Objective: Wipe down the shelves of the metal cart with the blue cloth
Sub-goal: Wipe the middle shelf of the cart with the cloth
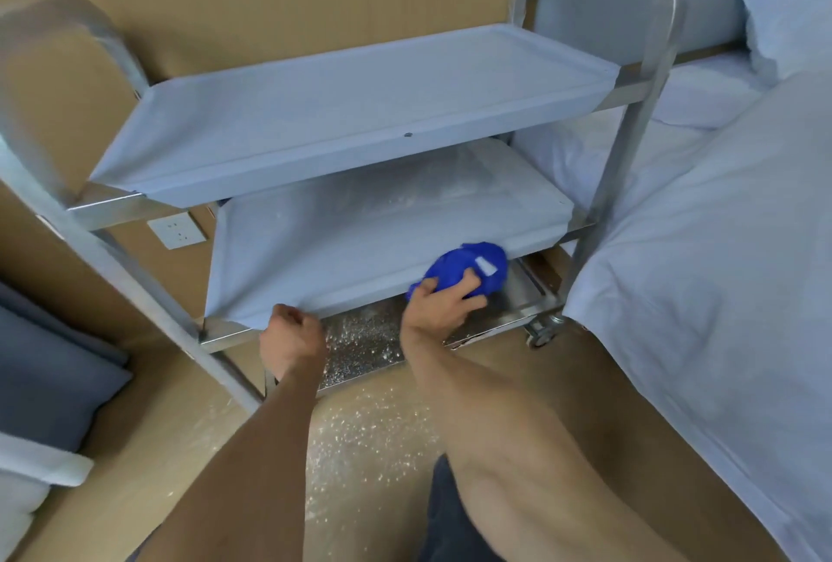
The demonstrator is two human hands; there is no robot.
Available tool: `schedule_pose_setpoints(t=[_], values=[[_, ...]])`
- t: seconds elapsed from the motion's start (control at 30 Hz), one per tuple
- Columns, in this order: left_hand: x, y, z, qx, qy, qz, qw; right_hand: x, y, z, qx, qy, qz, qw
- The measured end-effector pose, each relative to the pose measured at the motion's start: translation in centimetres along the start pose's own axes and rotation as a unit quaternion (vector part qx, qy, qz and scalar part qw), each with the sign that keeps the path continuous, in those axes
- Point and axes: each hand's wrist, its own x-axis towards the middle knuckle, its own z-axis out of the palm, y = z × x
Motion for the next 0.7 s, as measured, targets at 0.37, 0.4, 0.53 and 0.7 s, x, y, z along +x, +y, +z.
schedule_pose_setpoints(t=[0.37, 0.4, 0.53, 0.7], values=[[-2.3, 3.9, 4.9, 0.027, -0.006, 0.091, 0.995, 13.0, -0.4, -3.6, 0.008, 0.080, 0.085, 0.993], [-2.7, 4.5, 5.8, 0.029, -0.006, 0.103, 0.994, 15.4, -0.3, -4.6, -0.002, 0.087, 0.096, 0.992], [-4.0, 6.4, 8.6, 0.032, -0.023, 0.120, 0.992, 20.5, -0.3, -7.4, 0.025, 0.099, 0.110, 0.989], [-3.4, 5.8, 8.2, 0.045, -0.037, 0.121, 0.991, 14.3, -0.7, -6.0, -0.061, 0.077, 0.082, 0.992]])
